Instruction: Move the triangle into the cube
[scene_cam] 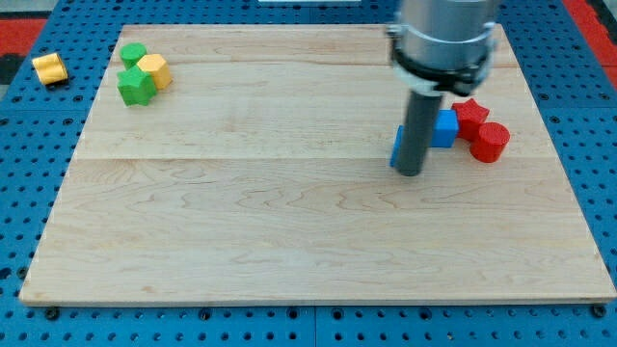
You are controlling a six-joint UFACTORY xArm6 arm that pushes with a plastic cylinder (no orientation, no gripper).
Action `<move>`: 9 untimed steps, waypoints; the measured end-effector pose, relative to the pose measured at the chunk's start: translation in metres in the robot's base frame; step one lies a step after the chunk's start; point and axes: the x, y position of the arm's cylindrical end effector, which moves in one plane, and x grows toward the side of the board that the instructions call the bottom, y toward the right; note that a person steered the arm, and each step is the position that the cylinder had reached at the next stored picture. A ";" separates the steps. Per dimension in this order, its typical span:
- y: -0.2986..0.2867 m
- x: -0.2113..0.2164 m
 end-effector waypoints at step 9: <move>-0.042 -0.018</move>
